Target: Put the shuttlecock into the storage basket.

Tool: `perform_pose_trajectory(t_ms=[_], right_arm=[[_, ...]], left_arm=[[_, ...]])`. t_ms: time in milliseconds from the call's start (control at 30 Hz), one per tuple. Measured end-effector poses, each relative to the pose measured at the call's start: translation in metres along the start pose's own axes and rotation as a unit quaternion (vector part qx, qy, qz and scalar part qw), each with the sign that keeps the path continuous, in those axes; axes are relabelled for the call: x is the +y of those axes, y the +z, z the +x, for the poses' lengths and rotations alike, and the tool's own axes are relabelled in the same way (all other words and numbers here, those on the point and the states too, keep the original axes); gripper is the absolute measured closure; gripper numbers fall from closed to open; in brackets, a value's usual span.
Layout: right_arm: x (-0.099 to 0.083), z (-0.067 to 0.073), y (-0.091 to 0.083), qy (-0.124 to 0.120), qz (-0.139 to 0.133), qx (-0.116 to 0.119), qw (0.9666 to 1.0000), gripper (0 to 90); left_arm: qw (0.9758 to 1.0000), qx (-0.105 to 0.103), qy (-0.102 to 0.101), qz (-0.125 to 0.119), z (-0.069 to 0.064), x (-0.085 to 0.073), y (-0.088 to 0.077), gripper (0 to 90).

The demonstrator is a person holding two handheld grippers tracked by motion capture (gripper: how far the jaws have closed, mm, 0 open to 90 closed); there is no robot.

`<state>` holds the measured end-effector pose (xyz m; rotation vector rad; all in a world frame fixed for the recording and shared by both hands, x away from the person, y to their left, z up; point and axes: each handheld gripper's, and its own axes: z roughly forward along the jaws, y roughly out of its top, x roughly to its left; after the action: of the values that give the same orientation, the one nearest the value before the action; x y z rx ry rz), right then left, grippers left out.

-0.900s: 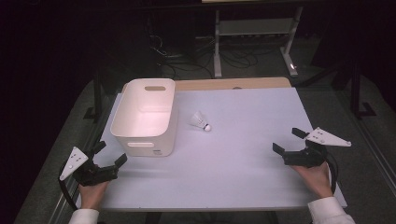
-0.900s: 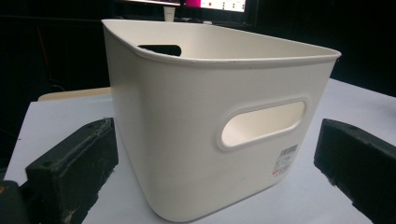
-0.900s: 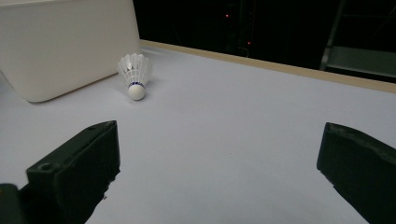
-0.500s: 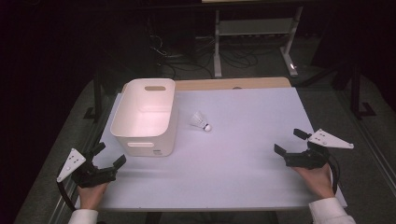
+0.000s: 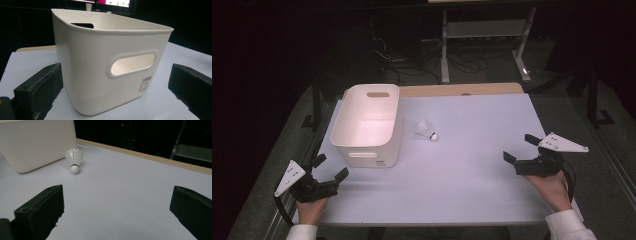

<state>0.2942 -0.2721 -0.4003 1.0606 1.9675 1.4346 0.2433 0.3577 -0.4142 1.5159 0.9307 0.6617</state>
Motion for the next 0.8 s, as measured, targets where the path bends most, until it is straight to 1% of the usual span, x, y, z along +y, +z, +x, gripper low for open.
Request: perform_pose_trajectory(t_ms=[133, 233, 300, 333, 367, 433, 467, 500, 567, 600, 667, 700, 733, 767, 800], right_arm=[[0.006, 0.002, 0.003, -0.007, 0.004, 0.002, 1.0000, 0.0], [0.011, 0.003, 0.009, -0.013, 0.014, 0.008, 0.9998, 0.0], [0.013, 0.003, 0.013, -0.018, 0.021, 0.005, 0.9996, 0.0], [0.013, 0.003, 0.013, -0.018, 0.021, 0.005, 0.9996, 0.0], [0.014, 0.005, 0.016, -0.016, 0.031, 0.007, 0.9994, 0.0], [0.015, 0.006, 0.019, -0.021, 0.034, 0.008, 0.9992, 0.0], [0.016, 0.007, 0.020, -0.017, 0.040, 0.010, 0.9990, 0.0], [0.016, 0.007, 0.020, -0.017, 0.040, 0.010, 0.9990, 0.0], [0.018, 0.008, 0.023, -0.027, 0.044, 0.012, 0.9986, 0.0], [0.018, 0.008, 0.023, -0.027, 0.044, 0.012, 0.9986, 0.0], [0.020, 0.010, 0.025, -0.026, 0.049, 0.015, 0.9983, 0.0], [0.021, 0.010, 0.026, -0.029, 0.050, 0.015, 0.9982, 0.0], [0.022, 0.011, 0.027, -0.024, 0.053, 0.017, 0.9982, 0.0], [0.022, 0.011, 0.027, -0.024, 0.053, 0.017, 0.9982, 0.0], [0.022, 0.012, 0.028, -0.027, 0.058, 0.018, 0.9978, 0.0]], left_arm=[[1.0000, 0.002, -0.004, -0.001, 0.000, 0.000, -0.001, 0.0], [1.0000, 0.000, -0.005, 0.000, 0.000, 0.000, 0.000, 0.0], [1.0000, -0.004, -0.008, -0.003, 0.000, 0.000, 0.001, 0.0], [1.0000, -0.004, -0.008, -0.003, 0.000, 0.000, 0.001, 0.0], [1.0000, -0.005, -0.009, -0.001, 0.000, 0.000, 0.002, 0.0], [0.9999, -0.005, -0.009, -0.001, 0.000, 0.000, 0.002, 0.0], [0.9999, -0.005, -0.009, -0.001, 0.000, 0.000, 0.002, 0.0], [0.9999, -0.005, -0.010, -0.001, 0.000, 0.000, 0.002, 0.0], [0.9999, -0.006, -0.012, -0.001, 0.000, 0.000, 0.004, 0.0], [0.9999, -0.006, -0.012, -0.001, 0.000, 0.000, 0.004, 0.0], [1.0000, -0.007, -0.006, 0.004, 0.001, 0.000, 0.004, 0.0], [1.0000, -0.007, -0.006, 0.003, 0.001, 0.000, 0.005, 0.0], [1.0000, -0.007, -0.006, 0.003, 0.001, 0.000, 0.005, 0.0], [0.9999, -0.007, -0.007, 0.003, 0.001, 0.000, 0.005, 0.0], [0.9999, -0.008, -0.007, 0.002, 0.001, 0.000, 0.005, 0.0]])
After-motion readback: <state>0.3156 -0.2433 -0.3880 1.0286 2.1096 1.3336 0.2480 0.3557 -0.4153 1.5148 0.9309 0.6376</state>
